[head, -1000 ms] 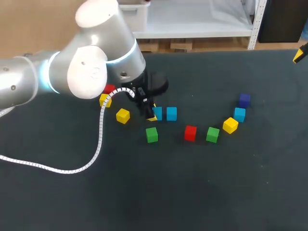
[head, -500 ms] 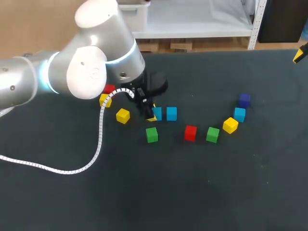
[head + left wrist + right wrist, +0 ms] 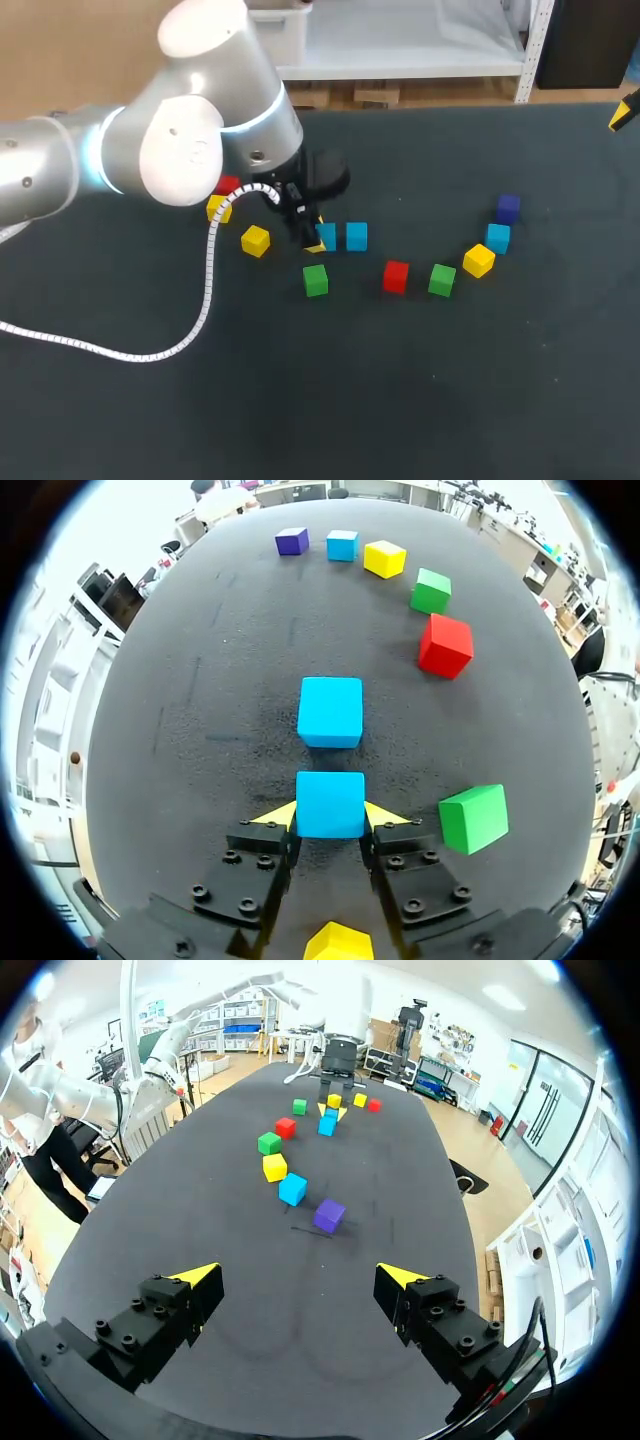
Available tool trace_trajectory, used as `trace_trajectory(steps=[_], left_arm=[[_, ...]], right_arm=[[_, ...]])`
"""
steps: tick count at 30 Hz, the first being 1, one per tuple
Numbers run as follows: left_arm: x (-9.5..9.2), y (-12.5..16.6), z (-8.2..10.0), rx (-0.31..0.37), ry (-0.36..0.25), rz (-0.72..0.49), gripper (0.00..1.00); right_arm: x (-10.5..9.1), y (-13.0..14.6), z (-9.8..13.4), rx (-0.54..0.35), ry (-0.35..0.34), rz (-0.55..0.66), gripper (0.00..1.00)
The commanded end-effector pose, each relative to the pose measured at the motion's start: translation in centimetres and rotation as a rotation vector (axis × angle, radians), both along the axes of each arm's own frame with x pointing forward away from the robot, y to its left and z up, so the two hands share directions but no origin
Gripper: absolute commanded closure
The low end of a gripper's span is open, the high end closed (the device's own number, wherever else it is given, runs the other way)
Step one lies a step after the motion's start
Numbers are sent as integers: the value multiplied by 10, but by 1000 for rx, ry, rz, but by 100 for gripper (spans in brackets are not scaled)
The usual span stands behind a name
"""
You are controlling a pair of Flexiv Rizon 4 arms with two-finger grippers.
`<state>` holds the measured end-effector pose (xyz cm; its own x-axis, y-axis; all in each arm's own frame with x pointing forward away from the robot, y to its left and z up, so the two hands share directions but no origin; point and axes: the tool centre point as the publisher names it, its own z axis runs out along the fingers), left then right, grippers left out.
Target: Place the blue cubes, place green cubes on the blue cubes, place the yellow cubes on the green cubes, then place the red cubes on the yellow cubes, and place purple cube on the red cubes.
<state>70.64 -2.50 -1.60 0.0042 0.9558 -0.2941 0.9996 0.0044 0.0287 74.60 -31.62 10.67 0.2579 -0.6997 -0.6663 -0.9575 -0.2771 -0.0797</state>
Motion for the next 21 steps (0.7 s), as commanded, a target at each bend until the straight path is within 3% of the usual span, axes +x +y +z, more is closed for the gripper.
trace_trajectory(steps=[1,9,12,16,18,21], left_arm=[[1,-1,-1,4,3,0,70],[2,-1,-1,4,6,1,51],[2,-2,-1,3,7,1,26],[3,-3,0,1,6,2,16],[4,-2,1,2,6,7,0],[5,3,8,-2,-2,26,0]], right_arm=[[0,0,0,0,-1,0,0],[0,0,0,0,-1,0,0],[0,0,0,0,-1,0,0],[0,0,0,0,-1,0,0],[0,0,0,0,-1,0,0],[0,0,0,0,-1,0,0]])
